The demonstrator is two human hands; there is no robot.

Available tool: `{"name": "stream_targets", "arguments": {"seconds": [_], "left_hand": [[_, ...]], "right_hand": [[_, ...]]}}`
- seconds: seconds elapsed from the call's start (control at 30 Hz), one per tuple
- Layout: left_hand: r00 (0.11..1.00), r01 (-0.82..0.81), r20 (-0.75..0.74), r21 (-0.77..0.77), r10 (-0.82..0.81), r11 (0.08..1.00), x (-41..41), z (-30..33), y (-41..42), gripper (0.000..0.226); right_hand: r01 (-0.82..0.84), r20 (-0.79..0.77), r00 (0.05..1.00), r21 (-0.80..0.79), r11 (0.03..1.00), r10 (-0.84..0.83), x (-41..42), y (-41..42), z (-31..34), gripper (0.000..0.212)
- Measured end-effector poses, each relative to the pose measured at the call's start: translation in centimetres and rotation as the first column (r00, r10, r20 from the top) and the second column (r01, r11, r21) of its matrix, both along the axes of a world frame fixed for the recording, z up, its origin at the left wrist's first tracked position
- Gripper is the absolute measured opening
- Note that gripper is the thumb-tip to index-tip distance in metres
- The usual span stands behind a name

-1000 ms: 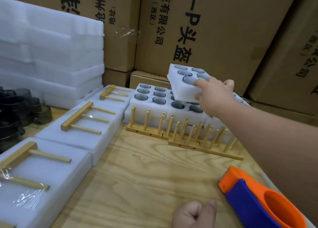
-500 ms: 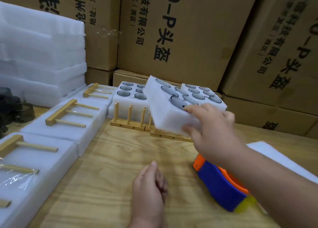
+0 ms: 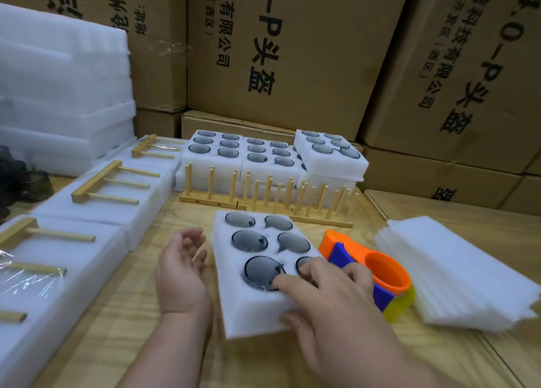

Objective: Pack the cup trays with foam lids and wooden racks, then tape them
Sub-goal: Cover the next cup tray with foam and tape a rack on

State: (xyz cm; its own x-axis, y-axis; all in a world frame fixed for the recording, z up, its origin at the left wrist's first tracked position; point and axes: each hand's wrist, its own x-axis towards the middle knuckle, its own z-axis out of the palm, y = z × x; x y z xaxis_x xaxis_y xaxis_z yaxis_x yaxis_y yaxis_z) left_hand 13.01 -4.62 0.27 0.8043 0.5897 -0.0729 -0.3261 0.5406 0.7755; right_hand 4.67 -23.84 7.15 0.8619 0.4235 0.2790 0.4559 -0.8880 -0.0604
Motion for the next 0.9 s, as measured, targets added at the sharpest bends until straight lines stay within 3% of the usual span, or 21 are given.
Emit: {"name": "stream_targets", "arguments": {"seconds": [0.17,0.3,0.37,0.4,0.47,0.5,0.57,0.7,0.8,0.9], "left_hand": [[0.995,0.096,0.003,-0.044,-0.096,0.994,-0.1,0.4,0.2,0.027],[0.983,0.181,0.005,-0.017,-0.181,0.983,0.0,0.4,-0.1,0.025],[0.977,0.215,-0.004,0.0,-0.215,0.977,0.0,0.5,-0.2,0.025],[0.973,0.23,-0.018,0.016,-0.23,0.973,0.0,0.6,-0.2,0.025],[0.962,0.271,-0.047,0.057,-0.269,0.961,0.0,0.4,-0.2,0.028],[0.955,0.293,-0.066,0.085,-0.288,0.952,0.0,0.3,-0.2,0.031],[0.942,0.33,-0.121,0.181,-0.312,0.927,-0.1,0.2,0.0,0.036],[0.924,0.38,-0.163,0.278,-0.347,0.882,-0.2,0.2,0.1,0.042],[0.915,0.402,-0.17,0.28,-0.367,0.872,0.0,0.1,0.0,0.043],[0.89,0.454,-0.183,0.271,-0.418,0.848,0.3,-0.4,-0.4,0.042]], "right_hand": [[-0.044,0.09,0.995,0.004,0.999,0.043,-0.8,0.2,-2.2,0.052],[-0.094,-0.004,0.996,-0.074,0.993,0.094,-0.2,0.1,-2.2,0.048],[-0.099,-0.202,0.973,0.074,0.992,0.112,0.7,-0.5,-1.8,0.056],[-0.066,-0.232,0.965,0.224,0.972,0.119,1.3,-1.0,-1.9,0.054],[0.013,-0.144,0.987,0.494,0.87,0.067,2.7,-1.9,-2.4,0.038],[0.058,-0.129,0.991,0.577,0.815,0.021,3.6,-2.2,-2.9,0.031],[0.197,-0.255,0.967,0.662,0.723,-0.03,5.5,-2.4,-3.6,0.021],[0.397,-0.517,0.856,0.642,0.656,-0.012,7.9,-1.9,-4.8,0.04],[0.44,-0.564,0.826,0.637,0.633,-0.006,8.7,-1.2,-4.9,0.053],[0.453,-0.548,0.833,0.589,0.669,-0.082,9.9,-0.4,-4.1,0.058]]}}
